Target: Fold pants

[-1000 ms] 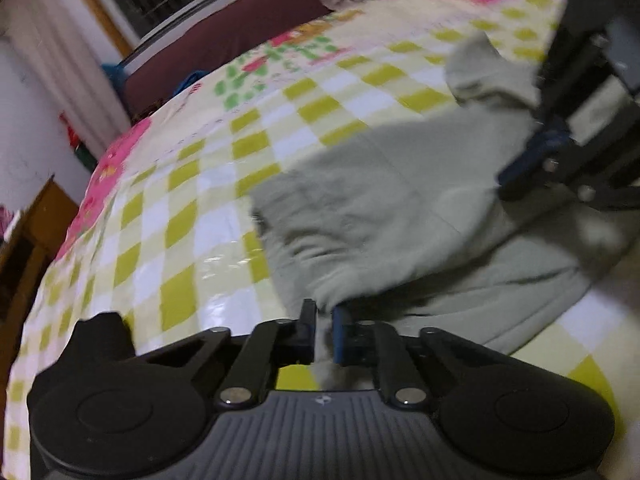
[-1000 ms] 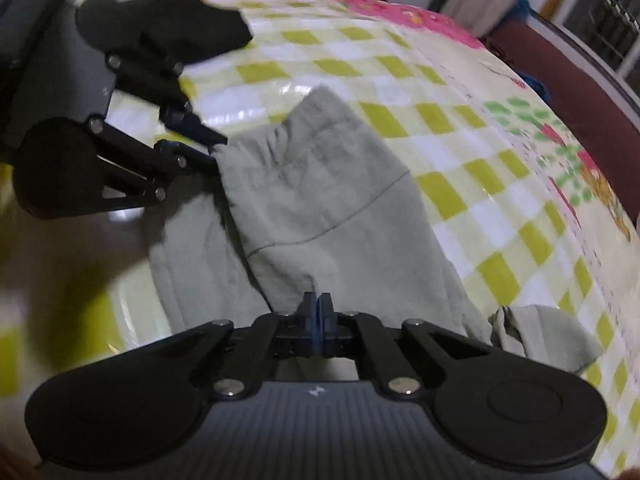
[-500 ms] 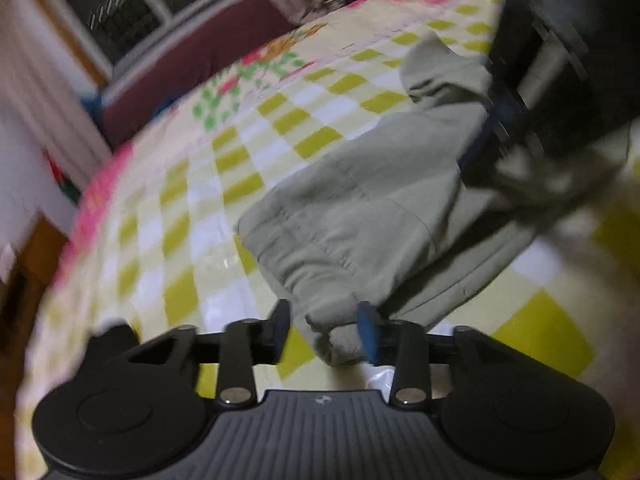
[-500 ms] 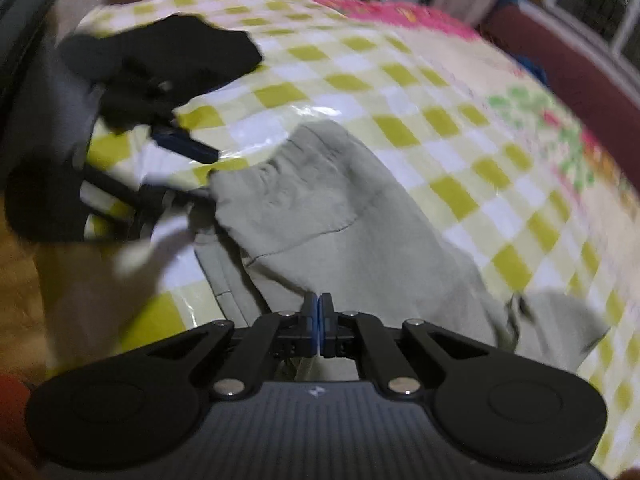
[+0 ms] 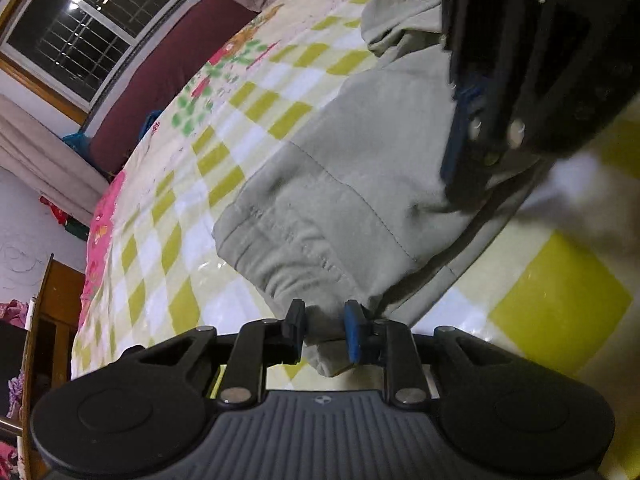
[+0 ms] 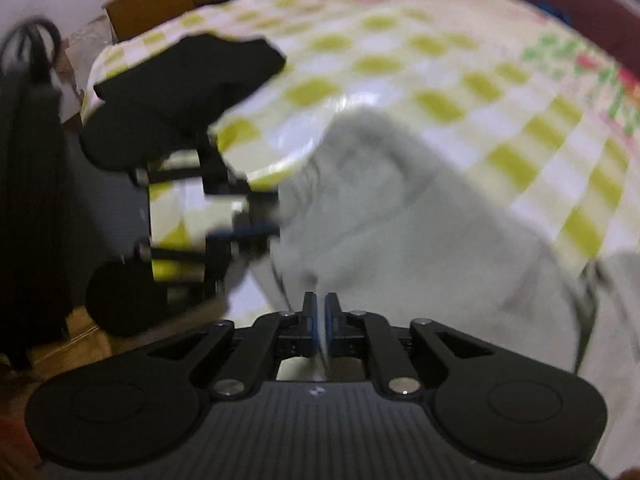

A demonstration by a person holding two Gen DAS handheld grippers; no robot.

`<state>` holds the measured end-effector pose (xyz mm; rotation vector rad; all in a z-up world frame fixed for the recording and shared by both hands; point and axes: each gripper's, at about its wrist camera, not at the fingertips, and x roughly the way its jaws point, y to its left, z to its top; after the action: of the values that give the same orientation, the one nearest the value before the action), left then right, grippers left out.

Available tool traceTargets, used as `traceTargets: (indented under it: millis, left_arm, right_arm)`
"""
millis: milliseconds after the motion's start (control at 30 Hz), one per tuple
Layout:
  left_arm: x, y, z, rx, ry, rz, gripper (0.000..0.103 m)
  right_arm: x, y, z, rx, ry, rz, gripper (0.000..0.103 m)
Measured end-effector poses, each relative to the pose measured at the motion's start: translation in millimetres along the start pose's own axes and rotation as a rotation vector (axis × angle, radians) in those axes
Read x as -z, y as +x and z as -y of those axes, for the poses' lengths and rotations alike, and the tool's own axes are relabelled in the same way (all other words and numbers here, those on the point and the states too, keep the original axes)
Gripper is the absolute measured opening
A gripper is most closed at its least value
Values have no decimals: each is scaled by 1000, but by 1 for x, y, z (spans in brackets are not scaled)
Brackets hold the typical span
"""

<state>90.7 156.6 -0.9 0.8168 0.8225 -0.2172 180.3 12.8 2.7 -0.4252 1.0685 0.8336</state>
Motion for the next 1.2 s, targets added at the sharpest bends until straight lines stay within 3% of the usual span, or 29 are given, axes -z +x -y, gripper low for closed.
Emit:
traceTargets:
  millis: [100,167,267,333,500,600,700,967,1000,1067,1200]
  left_arm:
    - [1,-6,-5,16,-29,-24,38]
    - [-1,-10,-13,14,-68,-47,38]
    - [-11,-18,-29,22,-189,-58,38]
    - [-20,-23,-35,19,-258,-46,38]
    - [-59,-24,-26,45,-304,41,38]
    - [-80,-21,-13,80,-288,83,38]
    - [-95,-20,-3,110,-273,101,38]
    - [-110,-17,11,136,-243,115,39]
    - [-111,-15,13,136,-240,115,39]
    - [-112,-10,16,139,-234,113,39]
    - [-114,-7,21,141,-222,119,39]
  right_arm:
    - [1,-26,26,66,80,39,11]
    - [3,-44,58,135,179,62,25]
    - [9,-59,112,336,268,90,43]
    - [15,-57,156,447,378,74,44]
    - [45,-41,254,388,862,66,44]
    - [62,-34,269,376,961,71,44]
    - [74,-31,267,280,1043,102,45]
    - [87,-30,284,159,1256,217,45]
    - [90,-30,287,148,1286,239,42]
    - [93,-27,295,126,1337,275,14]
    - [100,-24,302,89,1413,308,4]
